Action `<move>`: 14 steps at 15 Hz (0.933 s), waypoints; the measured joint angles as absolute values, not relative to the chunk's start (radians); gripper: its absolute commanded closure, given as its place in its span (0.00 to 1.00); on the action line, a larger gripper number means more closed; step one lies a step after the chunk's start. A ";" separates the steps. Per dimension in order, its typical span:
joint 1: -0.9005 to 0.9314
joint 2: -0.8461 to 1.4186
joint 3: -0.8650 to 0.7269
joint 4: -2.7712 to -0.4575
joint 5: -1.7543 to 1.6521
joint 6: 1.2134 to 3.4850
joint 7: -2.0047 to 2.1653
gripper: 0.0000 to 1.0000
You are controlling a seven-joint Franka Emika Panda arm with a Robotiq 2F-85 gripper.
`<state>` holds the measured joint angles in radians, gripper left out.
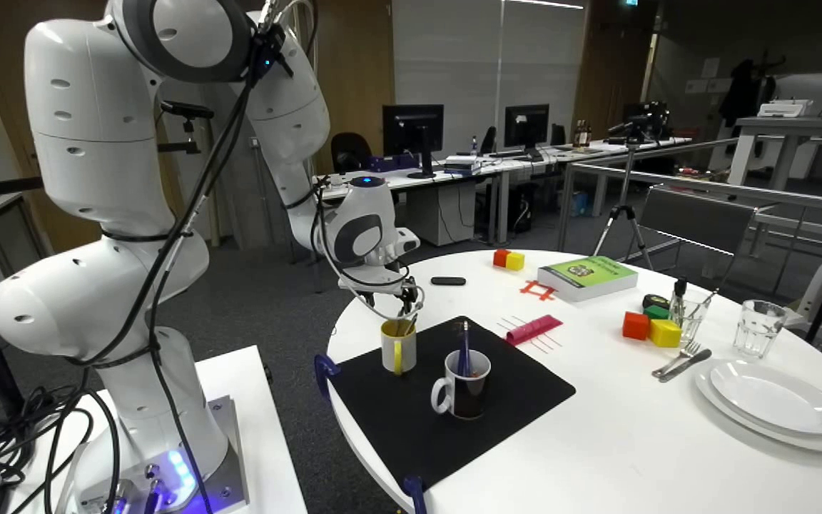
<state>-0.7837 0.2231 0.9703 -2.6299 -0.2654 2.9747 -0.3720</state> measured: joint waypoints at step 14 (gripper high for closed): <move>-0.713 0.224 0.907 -2.625 -0.271 2.974 -0.372 0.70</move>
